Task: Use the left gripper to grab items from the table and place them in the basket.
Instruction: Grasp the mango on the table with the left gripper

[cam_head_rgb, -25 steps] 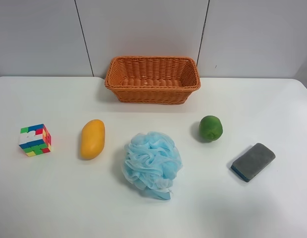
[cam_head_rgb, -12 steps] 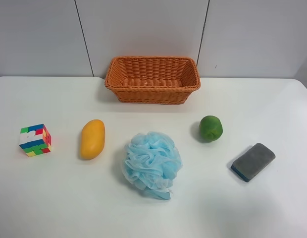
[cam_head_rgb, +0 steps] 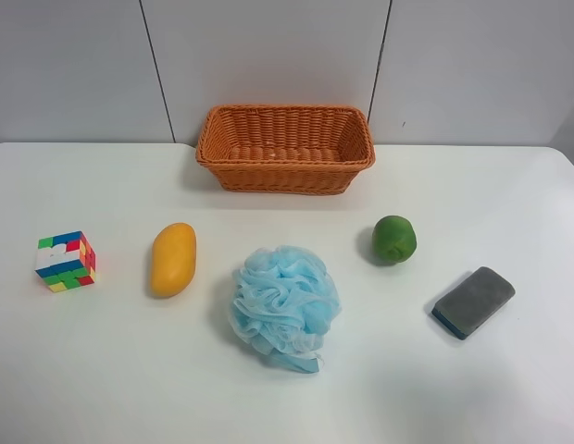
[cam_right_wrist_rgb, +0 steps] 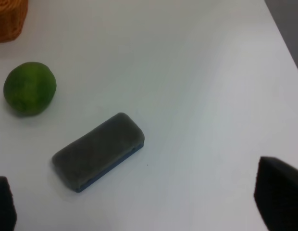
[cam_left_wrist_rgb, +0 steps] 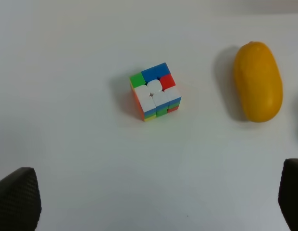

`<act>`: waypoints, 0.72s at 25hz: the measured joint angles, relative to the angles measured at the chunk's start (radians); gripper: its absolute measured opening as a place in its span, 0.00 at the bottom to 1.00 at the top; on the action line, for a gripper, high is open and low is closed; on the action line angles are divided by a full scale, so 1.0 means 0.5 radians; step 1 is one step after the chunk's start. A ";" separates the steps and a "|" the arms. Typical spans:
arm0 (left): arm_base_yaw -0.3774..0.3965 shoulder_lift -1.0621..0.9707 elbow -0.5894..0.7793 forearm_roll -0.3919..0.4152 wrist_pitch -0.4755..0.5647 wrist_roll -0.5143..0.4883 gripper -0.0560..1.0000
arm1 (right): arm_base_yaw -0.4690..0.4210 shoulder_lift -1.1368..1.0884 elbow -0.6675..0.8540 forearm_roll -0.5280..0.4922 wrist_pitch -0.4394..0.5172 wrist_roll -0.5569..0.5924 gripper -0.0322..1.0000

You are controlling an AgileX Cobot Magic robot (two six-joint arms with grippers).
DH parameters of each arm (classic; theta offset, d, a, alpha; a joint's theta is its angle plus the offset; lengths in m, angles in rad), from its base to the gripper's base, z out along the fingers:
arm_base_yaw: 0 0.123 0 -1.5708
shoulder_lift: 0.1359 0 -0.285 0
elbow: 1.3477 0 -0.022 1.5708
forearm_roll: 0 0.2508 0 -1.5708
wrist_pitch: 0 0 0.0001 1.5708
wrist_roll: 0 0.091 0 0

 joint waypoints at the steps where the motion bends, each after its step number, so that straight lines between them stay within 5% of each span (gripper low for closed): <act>1: -0.038 0.079 -0.042 0.027 0.000 -0.030 0.99 | 0.000 0.000 0.000 0.000 0.000 0.000 0.99; 18: -0.681 1.259 -0.327 0.101 -0.297 -0.502 0.99 | 0.000 0.000 0.000 0.000 0.000 0.000 0.99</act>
